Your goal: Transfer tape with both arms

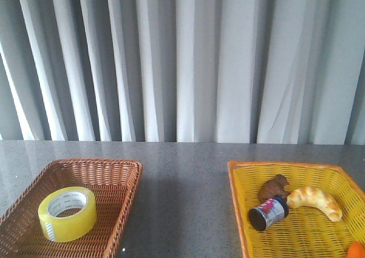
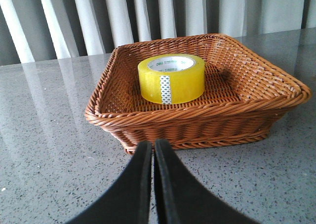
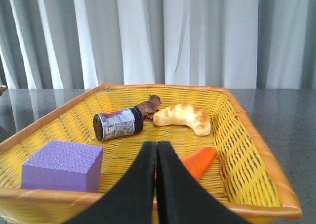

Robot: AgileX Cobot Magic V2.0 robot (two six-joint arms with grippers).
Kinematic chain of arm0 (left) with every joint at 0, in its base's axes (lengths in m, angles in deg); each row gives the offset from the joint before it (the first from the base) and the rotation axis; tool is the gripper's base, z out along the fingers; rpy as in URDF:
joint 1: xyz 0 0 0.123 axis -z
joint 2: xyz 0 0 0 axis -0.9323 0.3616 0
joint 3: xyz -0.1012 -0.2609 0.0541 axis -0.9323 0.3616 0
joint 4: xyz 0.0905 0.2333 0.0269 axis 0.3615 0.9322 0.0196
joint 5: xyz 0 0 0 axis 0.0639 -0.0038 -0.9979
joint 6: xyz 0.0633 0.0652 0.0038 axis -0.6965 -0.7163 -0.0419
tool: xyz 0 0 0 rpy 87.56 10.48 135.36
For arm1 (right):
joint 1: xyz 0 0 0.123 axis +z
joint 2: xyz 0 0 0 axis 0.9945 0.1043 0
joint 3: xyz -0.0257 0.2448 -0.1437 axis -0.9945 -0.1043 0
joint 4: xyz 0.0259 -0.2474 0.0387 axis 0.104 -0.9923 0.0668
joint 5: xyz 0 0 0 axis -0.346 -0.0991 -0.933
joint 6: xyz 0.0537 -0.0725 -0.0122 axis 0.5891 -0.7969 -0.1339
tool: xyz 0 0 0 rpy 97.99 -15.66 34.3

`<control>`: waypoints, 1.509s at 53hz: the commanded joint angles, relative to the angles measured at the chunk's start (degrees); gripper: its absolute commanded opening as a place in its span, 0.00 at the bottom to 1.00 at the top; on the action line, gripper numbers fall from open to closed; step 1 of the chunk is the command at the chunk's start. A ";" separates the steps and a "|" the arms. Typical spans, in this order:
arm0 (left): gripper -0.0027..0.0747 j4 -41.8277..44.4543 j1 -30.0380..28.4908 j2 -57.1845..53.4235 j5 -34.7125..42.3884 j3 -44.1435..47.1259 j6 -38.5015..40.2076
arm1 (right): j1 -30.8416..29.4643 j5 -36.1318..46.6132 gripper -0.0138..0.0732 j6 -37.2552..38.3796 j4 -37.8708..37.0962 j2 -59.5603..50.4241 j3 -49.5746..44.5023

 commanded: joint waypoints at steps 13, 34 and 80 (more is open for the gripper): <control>0.03 -0.65 -0.13 -0.95 4.30 -1.51 0.24 | 0.23 4.56 0.15 -0.03 -1.10 -0.79 -0.47; 0.03 -0.65 -0.13 -0.95 4.30 -1.51 0.24 | -1.15 4.62 0.15 0.03 -1.29 -0.73 -0.47; 0.03 -0.65 -0.13 -0.95 3.90 -1.45 0.24 | -1.15 4.32 0.15 -0.02 -1.51 -0.73 -0.47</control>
